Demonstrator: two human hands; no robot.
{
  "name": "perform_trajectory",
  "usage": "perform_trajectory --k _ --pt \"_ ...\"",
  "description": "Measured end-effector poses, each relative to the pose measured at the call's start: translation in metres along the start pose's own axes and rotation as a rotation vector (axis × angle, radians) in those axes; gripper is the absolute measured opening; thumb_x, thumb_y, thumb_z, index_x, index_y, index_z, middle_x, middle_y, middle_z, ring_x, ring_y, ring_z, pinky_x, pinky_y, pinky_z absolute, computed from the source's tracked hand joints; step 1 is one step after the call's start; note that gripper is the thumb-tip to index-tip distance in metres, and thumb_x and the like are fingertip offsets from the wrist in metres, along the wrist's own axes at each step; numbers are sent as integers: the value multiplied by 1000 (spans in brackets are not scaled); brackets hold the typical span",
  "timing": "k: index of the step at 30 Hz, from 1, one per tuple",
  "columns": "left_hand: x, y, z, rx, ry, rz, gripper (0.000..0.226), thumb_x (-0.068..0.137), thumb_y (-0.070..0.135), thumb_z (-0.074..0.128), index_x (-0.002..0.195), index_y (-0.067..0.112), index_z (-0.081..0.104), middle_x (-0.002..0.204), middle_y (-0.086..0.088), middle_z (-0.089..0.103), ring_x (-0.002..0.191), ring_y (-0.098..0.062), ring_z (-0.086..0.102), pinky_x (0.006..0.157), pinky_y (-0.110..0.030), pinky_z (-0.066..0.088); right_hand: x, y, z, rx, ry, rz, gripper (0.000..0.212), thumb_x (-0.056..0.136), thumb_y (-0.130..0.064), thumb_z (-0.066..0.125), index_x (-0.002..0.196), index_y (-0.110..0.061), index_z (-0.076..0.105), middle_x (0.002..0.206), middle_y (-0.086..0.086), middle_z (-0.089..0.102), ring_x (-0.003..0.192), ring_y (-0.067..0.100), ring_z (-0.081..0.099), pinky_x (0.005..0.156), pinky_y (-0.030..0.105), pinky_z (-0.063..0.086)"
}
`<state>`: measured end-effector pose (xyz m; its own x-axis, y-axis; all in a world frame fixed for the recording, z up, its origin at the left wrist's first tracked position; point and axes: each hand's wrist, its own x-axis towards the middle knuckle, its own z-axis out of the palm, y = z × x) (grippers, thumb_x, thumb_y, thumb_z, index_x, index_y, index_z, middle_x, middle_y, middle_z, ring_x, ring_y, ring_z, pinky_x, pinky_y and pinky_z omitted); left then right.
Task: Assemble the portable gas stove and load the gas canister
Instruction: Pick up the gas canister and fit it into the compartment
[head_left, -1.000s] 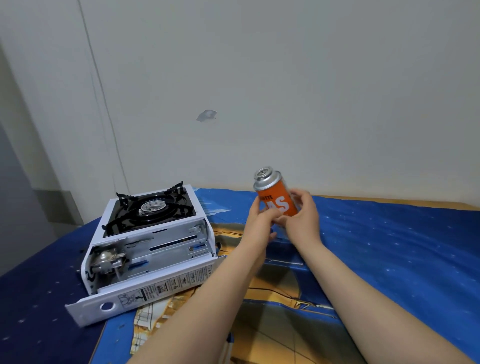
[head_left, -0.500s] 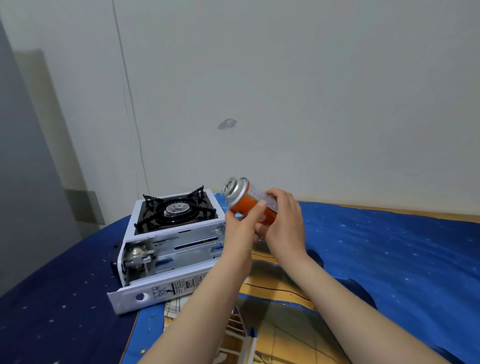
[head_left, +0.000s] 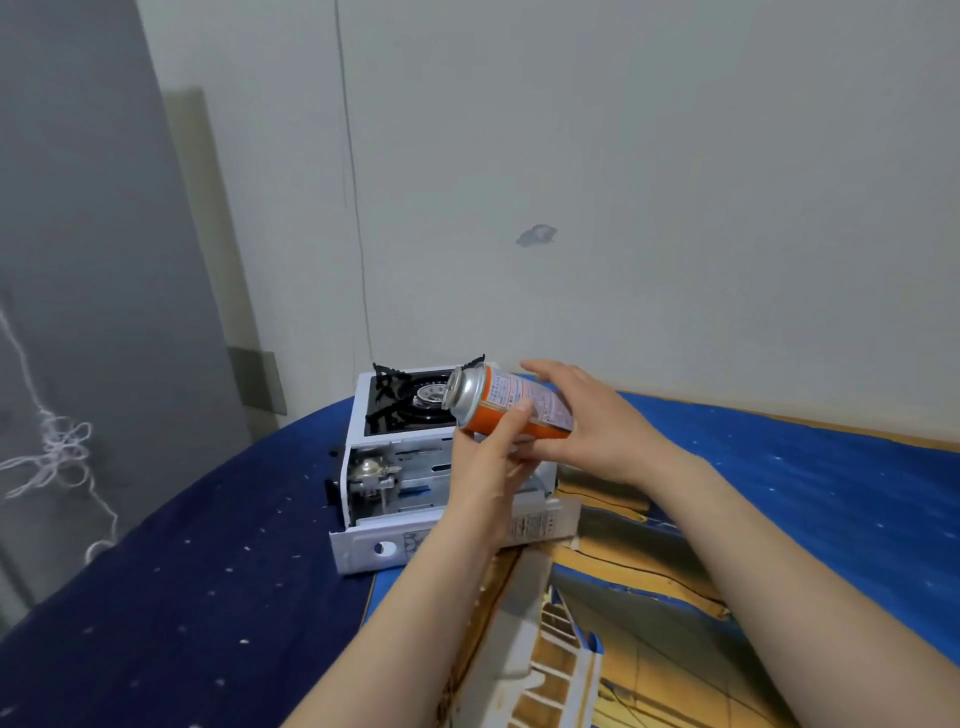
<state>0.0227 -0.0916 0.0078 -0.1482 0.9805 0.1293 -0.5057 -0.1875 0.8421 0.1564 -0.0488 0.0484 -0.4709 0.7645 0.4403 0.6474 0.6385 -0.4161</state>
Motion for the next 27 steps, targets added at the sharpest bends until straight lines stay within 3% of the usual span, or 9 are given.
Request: perform_trajectory --k 7,10,14,18,23,27 --pt "3 17 -31 69 -40 -9 42 83 13 71 122 10 57 114 -15 70 104 -29 67 90 -41 54 7 -9 38 51 86 -7 74 70 -40 73 136 -41 40 120 -13 57 104 10 56 82 38 51" --pt "8 26 -44 286 32 49 35 80 17 75 112 10 64 107 -11 73 99 -24 69 92 -40 53 13 -13 53 42 166 -18 74 71 -36 73 138 -37 42 122 -9 58 106 13 55 86 42 49" --pt "13 44 -69 664 51 81 37 69 29 83 103 25 68 97 9 74 90 -3 67 75 -19 48 24 -19 65 24 249 -27 73 70 -34 77 136 -33 47 124 -6 60 110 17 54 92 44 46" --pt "23 56 -93 1041 67 47 40 73 18 78 111 23 65 112 6 67 98 -10 62 77 -27 48 32 -24 75 93 240 -8 72 63 -33 81 129 -35 50 116 -8 61 104 15 55 87 45 49" --pt "32 57 -112 1360 186 144 29 82 5 59 105 22 67 98 -2 70 86 -20 64 78 -43 56 40 -23 89 61 176 48 72 60 -31 83 123 -39 49 114 -10 60 101 15 55 82 46 52" --pt "42 52 -126 1614 200 102 23 87 16 57 102 28 69 102 -1 68 101 -28 57 89 -38 39 44 -21 95 23 117 80 76 59 -32 84 124 -41 46 115 -10 60 100 15 56 82 44 53"
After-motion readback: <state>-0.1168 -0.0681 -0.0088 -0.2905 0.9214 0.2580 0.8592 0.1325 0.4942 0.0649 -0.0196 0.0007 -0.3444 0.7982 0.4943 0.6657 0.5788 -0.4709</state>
